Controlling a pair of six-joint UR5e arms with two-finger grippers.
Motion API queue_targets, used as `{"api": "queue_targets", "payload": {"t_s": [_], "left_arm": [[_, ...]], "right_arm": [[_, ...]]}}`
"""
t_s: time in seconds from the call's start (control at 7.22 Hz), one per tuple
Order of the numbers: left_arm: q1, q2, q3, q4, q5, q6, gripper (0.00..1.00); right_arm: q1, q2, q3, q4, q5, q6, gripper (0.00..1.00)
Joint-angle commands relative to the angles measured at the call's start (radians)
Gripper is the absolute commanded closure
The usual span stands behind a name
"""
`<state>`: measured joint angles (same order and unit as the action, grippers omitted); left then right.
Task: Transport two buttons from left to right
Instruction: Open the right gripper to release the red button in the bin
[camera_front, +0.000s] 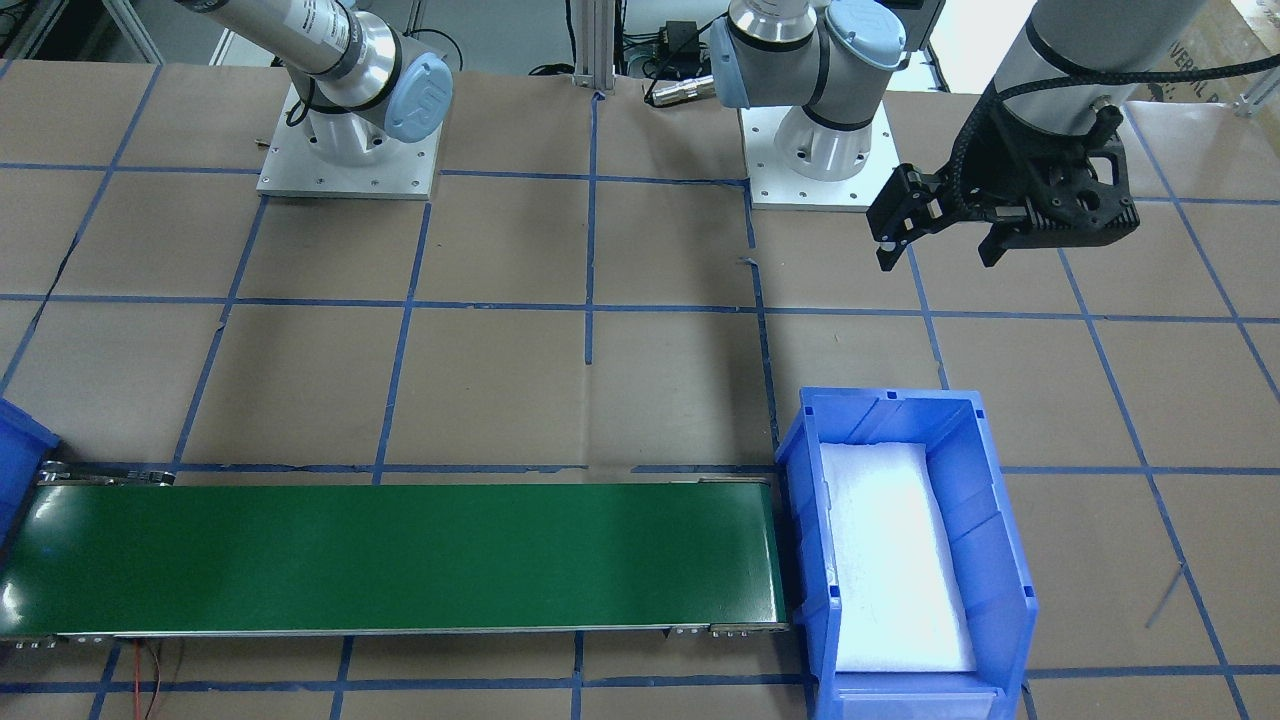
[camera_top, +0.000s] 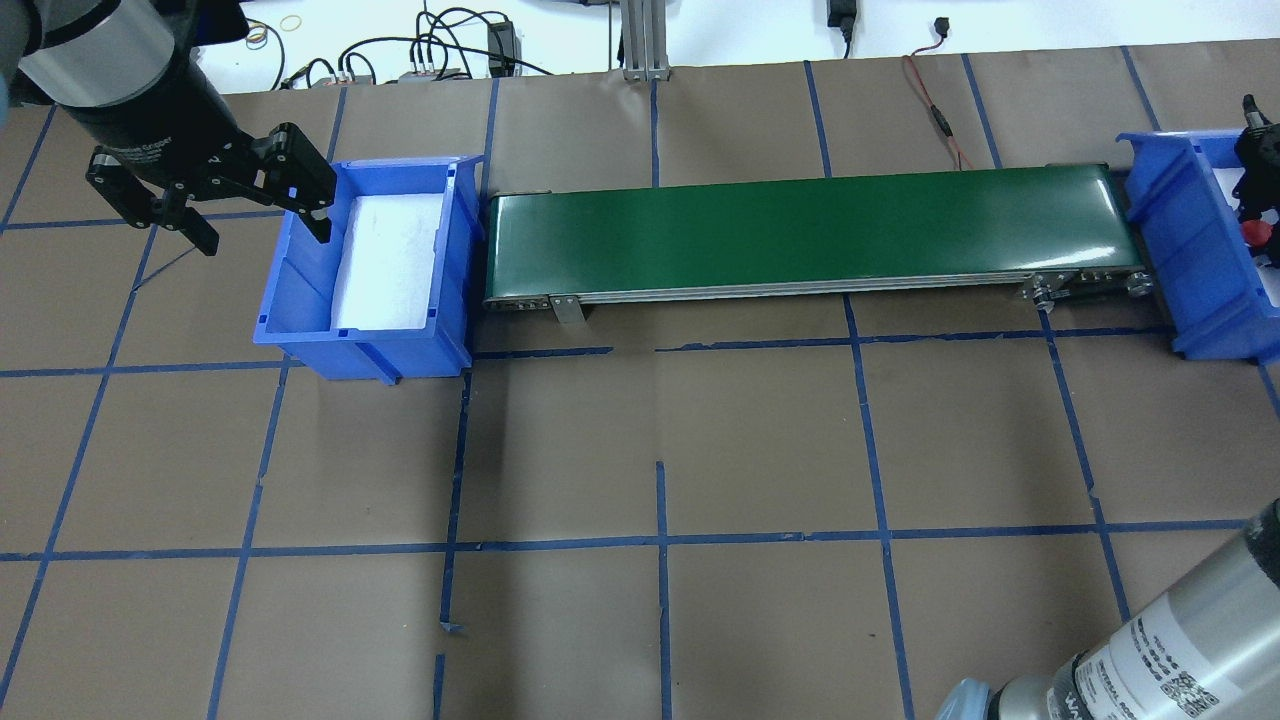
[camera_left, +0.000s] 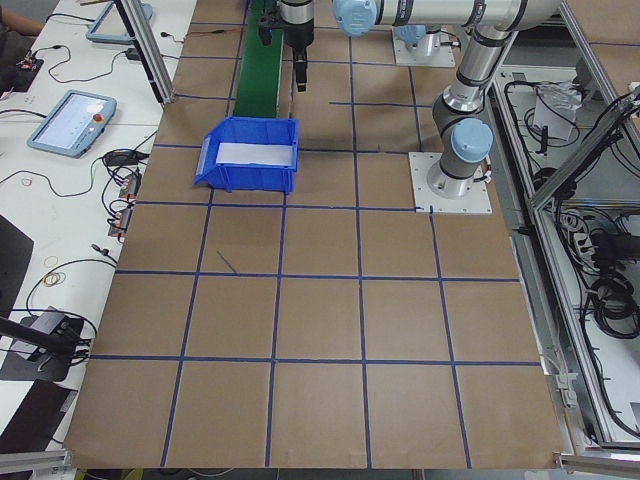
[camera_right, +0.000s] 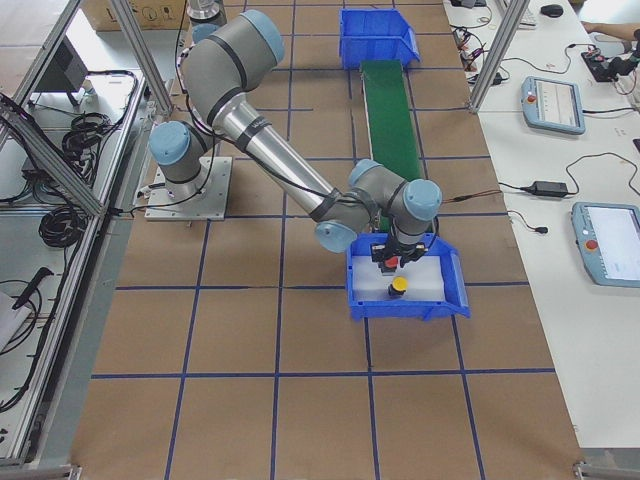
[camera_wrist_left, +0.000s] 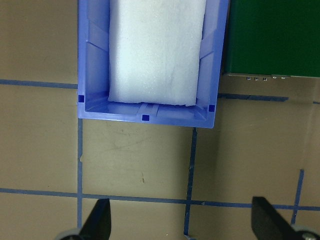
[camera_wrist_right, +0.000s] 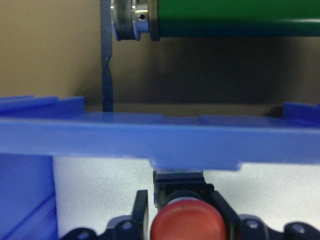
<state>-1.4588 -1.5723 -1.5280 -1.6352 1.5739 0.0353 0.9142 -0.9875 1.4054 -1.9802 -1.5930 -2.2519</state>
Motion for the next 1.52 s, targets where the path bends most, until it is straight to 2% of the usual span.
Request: {"api": "queue_targets", "payload": {"t_s": [0.0,0.14,0.28,0.55,0.83,1.11,1.39], "left_arm": [[0.000,0.000,0.000,0.000,0.000,0.000,0.00],[0.001,0.000,-0.001,0.000,0.000,0.000,0.00],[0.000,0.000,0.000,0.000,0.000,0.000,0.00],[0.000,0.000,0.000,0.000,0.000,0.000,0.00],[0.001,0.000,0.000,0.000,0.000,0.000,0.00],[0.000,0.000,0.000,0.000,0.000,0.000,0.00],[0.000,0.000,0.000,0.000,0.000,0.000,0.00]], "right_arm": [[0.000,-0.069,-0.002,0.039,-0.010,0.005,0.00],[0.000,-0.113,-0.028,0.114,-0.007,0.020,0.00],[-0.002,-0.167,-0.063,0.236,0.004,0.135,0.00],[0.012,-0.300,-0.060,0.354,0.004,0.245,0.00],[0.012,-0.374,-0.055,0.470,0.028,0.474,0.00],[0.052,-0.465,-0.034,0.564,0.045,0.715,0.00],[0.135,-0.497,-0.002,0.563,0.071,0.996,0.00]]}}
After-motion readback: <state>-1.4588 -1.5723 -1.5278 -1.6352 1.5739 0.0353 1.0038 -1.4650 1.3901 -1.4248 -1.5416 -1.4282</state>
